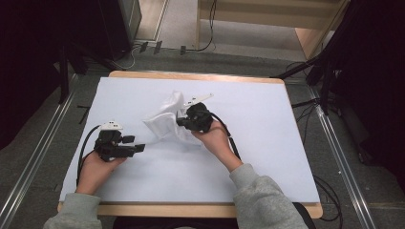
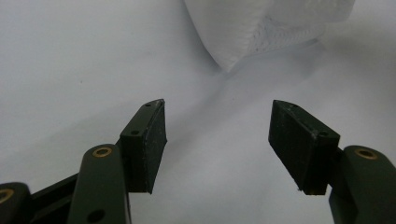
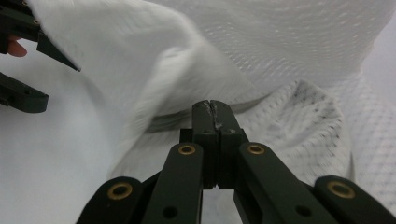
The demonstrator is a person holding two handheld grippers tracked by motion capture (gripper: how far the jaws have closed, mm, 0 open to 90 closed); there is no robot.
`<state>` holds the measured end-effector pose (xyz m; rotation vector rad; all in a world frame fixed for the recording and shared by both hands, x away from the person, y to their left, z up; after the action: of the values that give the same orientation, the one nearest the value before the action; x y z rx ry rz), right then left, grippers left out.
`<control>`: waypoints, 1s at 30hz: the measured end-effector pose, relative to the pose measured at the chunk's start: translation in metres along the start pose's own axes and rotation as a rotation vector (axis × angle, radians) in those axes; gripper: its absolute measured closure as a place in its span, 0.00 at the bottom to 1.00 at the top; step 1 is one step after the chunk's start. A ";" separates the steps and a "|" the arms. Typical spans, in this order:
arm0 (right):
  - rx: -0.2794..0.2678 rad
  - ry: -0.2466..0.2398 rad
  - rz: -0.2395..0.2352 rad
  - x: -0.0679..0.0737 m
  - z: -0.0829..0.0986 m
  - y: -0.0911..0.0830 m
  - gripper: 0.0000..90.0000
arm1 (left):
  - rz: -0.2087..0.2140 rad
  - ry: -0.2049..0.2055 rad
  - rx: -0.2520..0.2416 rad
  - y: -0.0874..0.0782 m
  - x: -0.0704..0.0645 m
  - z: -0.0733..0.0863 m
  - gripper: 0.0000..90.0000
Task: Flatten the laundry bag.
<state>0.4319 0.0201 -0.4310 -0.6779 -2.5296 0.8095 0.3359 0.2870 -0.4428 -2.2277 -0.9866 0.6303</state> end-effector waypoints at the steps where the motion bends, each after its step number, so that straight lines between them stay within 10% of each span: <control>1: 0.000 0.000 0.000 0.000 0.000 0.000 1.00 | 0.002 -0.003 0.002 -0.001 0.000 0.001 0.42; 15: -0.013 0.026 0.031 -0.017 0.000 -0.017 0.90 | -0.009 -0.020 -0.008 -0.005 0.004 0.003 0.42; 25: 0.058 0.042 0.092 -0.030 0.009 -0.008 0.59 | -0.009 -0.017 -0.006 -0.006 0.005 0.002 0.42; 30: 0.129 0.048 0.080 -0.031 0.017 0.003 0.76 | -0.012 -0.023 -0.013 -0.007 0.006 0.002 0.42</control>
<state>0.4489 -0.0022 -0.4520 -0.7502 -2.3963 0.9632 0.3347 0.2960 -0.4407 -2.2291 -1.0180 0.6472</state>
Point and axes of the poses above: each handheld gripper's, and its own axes: y roughly forward along the jaws, z roughly out of its underside, x roughly to its left, the point moved 2 cm from there along y, roughly forward along the jaws, and after that the axes turned 3 degrees about y, right-handed, at the moved point
